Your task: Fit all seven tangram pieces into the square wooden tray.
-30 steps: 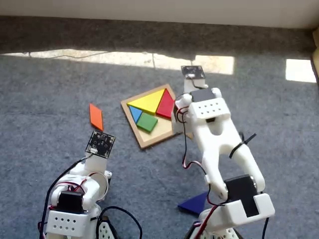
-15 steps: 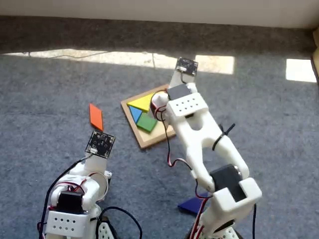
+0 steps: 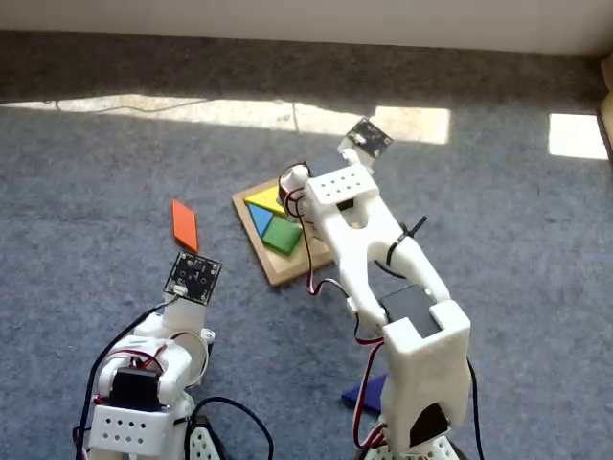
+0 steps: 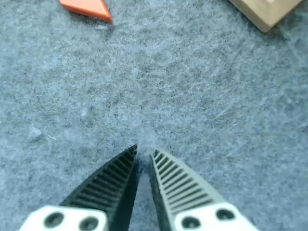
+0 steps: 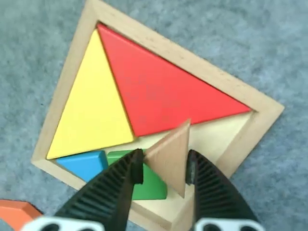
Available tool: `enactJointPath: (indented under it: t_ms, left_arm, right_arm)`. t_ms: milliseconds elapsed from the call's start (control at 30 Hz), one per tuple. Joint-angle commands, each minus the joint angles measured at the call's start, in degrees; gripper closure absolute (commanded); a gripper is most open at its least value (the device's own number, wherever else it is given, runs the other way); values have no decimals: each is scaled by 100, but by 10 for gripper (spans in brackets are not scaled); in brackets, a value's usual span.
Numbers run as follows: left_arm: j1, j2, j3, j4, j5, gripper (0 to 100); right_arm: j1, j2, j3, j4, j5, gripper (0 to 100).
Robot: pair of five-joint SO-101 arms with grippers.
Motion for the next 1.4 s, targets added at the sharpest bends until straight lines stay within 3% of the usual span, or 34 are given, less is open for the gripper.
enactJointPath:
  t_ms: [0, 67, 233, 433, 800, 1367]
  left_arm:
    - [75, -119, 119, -9, 53, 994]
    - [75, -119, 119, -9, 53, 994]
    - [75, -119, 119, -9, 53, 994]
    - [75, -119, 119, -9, 53, 994]
    - [75, -119, 119, -9, 53, 994]
    - [75, -119, 119, -9, 53, 994]
  right_arm:
    - [-57, -119, -330, -66, -70, 729]
    - [-66, -119, -338, -66, -44, 701]
    - [-66, -268, -426, -66, 193, 740]
    - [-22, -848, -418, -75, 1398, 998]
    - [-57, -901, 602, -75, 2857, 988]
    - [-57, -831, 1560, -1921, 2927, 988]
